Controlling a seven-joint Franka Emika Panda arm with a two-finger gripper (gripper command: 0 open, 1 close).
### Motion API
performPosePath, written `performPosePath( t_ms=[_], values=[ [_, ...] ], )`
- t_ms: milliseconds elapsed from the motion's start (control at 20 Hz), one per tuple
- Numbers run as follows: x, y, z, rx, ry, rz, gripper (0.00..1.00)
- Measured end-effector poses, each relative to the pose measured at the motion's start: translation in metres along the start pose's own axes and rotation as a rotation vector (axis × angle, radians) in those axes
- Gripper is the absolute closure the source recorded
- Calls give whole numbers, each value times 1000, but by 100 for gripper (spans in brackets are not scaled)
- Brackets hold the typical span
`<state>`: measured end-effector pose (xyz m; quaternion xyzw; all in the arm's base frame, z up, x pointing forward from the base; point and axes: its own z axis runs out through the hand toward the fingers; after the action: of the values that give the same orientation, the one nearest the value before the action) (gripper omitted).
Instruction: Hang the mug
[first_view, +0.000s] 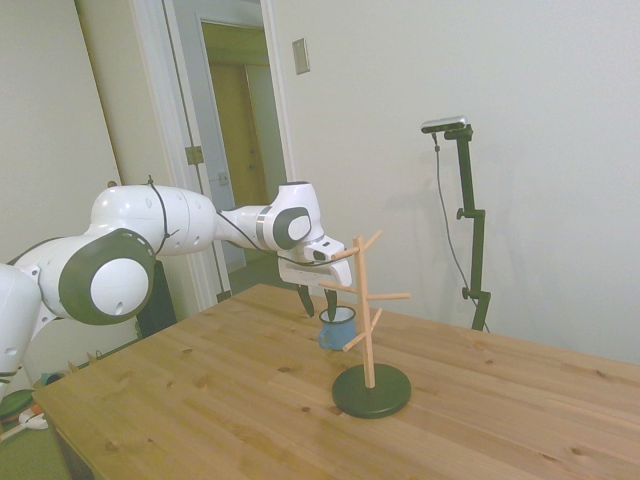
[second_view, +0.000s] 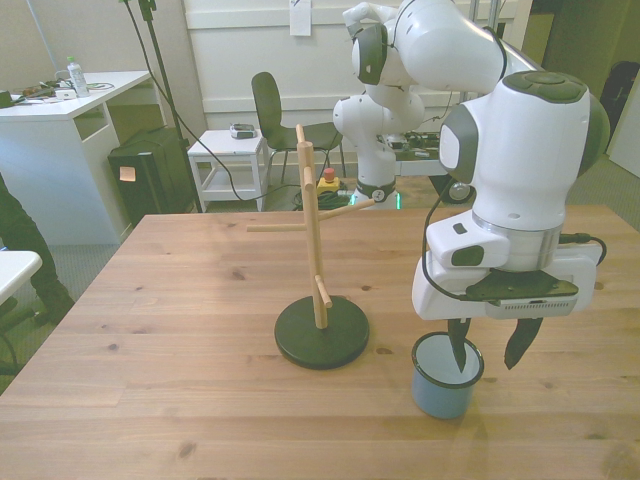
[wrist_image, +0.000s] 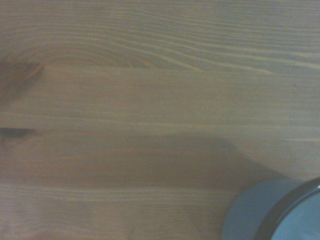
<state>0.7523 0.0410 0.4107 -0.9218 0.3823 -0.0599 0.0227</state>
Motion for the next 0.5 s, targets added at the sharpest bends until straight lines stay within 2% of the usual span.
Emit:
performPosePath(
  t_ms=[500],
  values=[
    [3, 1, 15, -6, 2, 3, 100]
  ],
)
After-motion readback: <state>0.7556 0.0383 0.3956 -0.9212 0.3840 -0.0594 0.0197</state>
